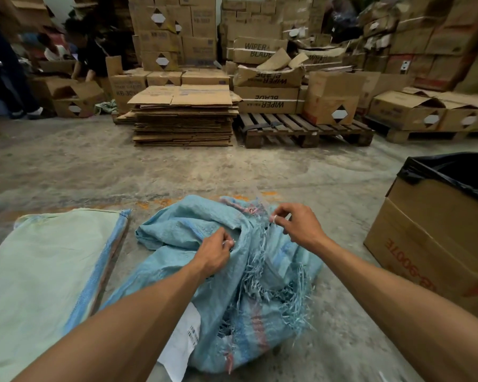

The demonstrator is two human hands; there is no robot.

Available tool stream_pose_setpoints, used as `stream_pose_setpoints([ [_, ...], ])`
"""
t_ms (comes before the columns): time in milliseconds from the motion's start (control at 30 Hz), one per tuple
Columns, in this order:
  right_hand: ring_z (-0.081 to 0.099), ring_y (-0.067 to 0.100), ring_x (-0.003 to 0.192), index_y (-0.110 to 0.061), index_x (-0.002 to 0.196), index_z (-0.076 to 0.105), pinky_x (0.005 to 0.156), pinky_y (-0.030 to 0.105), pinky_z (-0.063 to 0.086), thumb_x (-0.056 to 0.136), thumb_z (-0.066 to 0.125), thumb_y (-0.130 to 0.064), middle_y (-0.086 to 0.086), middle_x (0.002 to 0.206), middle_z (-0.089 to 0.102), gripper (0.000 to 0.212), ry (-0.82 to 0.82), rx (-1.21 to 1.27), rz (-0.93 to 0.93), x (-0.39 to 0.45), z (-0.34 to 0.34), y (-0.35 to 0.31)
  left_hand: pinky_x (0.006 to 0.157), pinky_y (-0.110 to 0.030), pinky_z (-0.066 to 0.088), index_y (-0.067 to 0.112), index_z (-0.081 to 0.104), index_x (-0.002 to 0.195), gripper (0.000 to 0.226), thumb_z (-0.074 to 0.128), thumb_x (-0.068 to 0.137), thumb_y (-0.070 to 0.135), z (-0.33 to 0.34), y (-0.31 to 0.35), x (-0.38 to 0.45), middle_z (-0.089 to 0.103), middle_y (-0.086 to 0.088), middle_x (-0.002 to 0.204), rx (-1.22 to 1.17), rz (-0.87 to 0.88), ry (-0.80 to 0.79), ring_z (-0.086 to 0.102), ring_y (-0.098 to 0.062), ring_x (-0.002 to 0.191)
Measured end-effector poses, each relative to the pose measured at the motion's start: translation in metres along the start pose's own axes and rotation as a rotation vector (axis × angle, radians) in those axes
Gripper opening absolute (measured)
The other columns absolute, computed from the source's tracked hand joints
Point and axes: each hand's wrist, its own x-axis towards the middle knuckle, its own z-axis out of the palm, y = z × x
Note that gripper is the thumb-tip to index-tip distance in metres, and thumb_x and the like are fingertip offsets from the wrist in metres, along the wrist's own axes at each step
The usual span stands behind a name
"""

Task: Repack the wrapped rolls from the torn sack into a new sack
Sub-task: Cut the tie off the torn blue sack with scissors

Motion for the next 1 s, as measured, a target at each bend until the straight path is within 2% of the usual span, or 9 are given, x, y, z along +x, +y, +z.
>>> stream_pose_setpoints([
  [200,0.053,0.006,0.066,-0.013,0.083,0.069,0.063,0.028,0.045,0.089,0.069,-0.025,-0.009,0.077,0.060,0.014,-0.128,-0.091,-0.061,-0.007,-0.037,0.015,0.065,-0.030,0.037,0.019,0.042,0.083,0.018,0.041,0.102,0.019,0.008,0.005,0.001,0.052,0.000,0.082,0.057,0.018,-0.061,0.047,-0.016,0.076],
  [300,0.055,0.008,0.057,0.000,0.089,0.062,0.057,0.021,0.045,0.094,0.064,-0.010,0.005,0.071,0.064,0.011,-0.191,0.248,0.021,-0.012,-0.042,0.019,0.065,-0.031,0.037,0.015,0.044,0.087,0.014,0.040,0.100,0.013,0.008,0.005,0.002,0.054,-0.004,0.084,0.085,0.014,-0.063,0.047,-0.019,0.076],
  [400,0.058,0.013,0.056,0.008,0.099,0.063,0.060,0.025,0.052,0.092,0.066,-0.008,0.009,0.064,0.061,0.017,-0.246,0.440,0.091,-0.015,-0.046,0.020,0.057,-0.029,0.037,0.020,0.042,0.082,0.020,0.040,0.101,0.013,0.007,0.004,0.003,0.052,-0.001,0.080,0.047,-0.021,-0.072,0.044,-0.012,0.067],
  [533,0.061,0.017,0.063,0.002,0.106,0.066,0.072,0.032,0.056,0.089,0.069,-0.007,0.008,0.068,0.065,0.020,-0.229,0.640,0.175,-0.014,-0.059,0.019,0.073,-0.030,0.039,0.017,0.046,0.083,0.018,0.046,0.101,0.017,0.005,0.008,0.003,0.055,-0.001,0.084,-0.006,0.000,-0.012,0.051,-0.018,0.081],
  [633,0.065,0.018,0.071,0.001,0.112,0.067,0.072,0.030,0.058,0.089,0.069,-0.007,0.008,0.076,0.069,0.024,-0.154,0.730,0.210,-0.012,-0.074,0.014,0.079,-0.030,0.041,0.020,0.053,0.081,0.018,0.053,0.098,0.016,0.001,0.017,0.003,0.060,0.003,0.085,-0.094,0.036,0.122,0.056,-0.017,0.088],
  [733,0.065,0.018,0.067,-0.002,0.108,0.068,0.061,0.024,0.054,0.090,0.068,-0.012,0.012,0.082,0.072,0.021,-0.207,0.608,0.175,-0.011,-0.093,0.001,0.084,-0.033,0.048,0.018,0.062,0.087,0.009,0.057,0.094,0.020,-0.004,0.034,0.000,0.062,0.003,0.094,-0.093,0.098,0.293,0.059,-0.015,0.091],
  [867,0.062,0.016,0.066,-0.005,0.101,0.070,0.055,0.023,0.048,0.091,0.068,-0.018,0.010,0.087,0.076,0.016,-0.496,0.190,0.046,-0.002,-0.115,-0.020,0.061,-0.020,0.037,0.021,0.059,0.081,0.012,0.056,0.091,0.027,-0.015,0.059,-0.010,0.051,0.008,0.086,0.167,0.191,0.434,0.052,-0.009,0.077],
  [933,0.060,0.013,0.062,-0.006,0.099,0.071,0.052,0.022,0.044,0.092,0.068,-0.018,0.008,0.086,0.076,0.014,-0.610,0.031,-0.015,-0.002,-0.114,-0.026,0.062,-0.017,0.040,0.020,0.060,0.082,0.012,0.057,0.091,0.027,-0.016,0.061,-0.015,0.053,0.009,0.084,0.160,0.255,0.391,0.055,-0.007,0.076],
  [1000,0.059,0.010,0.060,-0.008,0.098,0.072,0.050,0.021,0.042,0.092,0.068,-0.020,0.005,0.084,0.076,0.014,-0.739,-0.050,-0.032,-0.009,-0.104,-0.024,0.070,-0.017,0.046,0.020,0.066,0.082,0.011,0.063,0.090,0.027,-0.013,0.055,-0.024,0.058,0.009,0.084,0.058,0.332,0.231,0.059,-0.005,0.077],
])
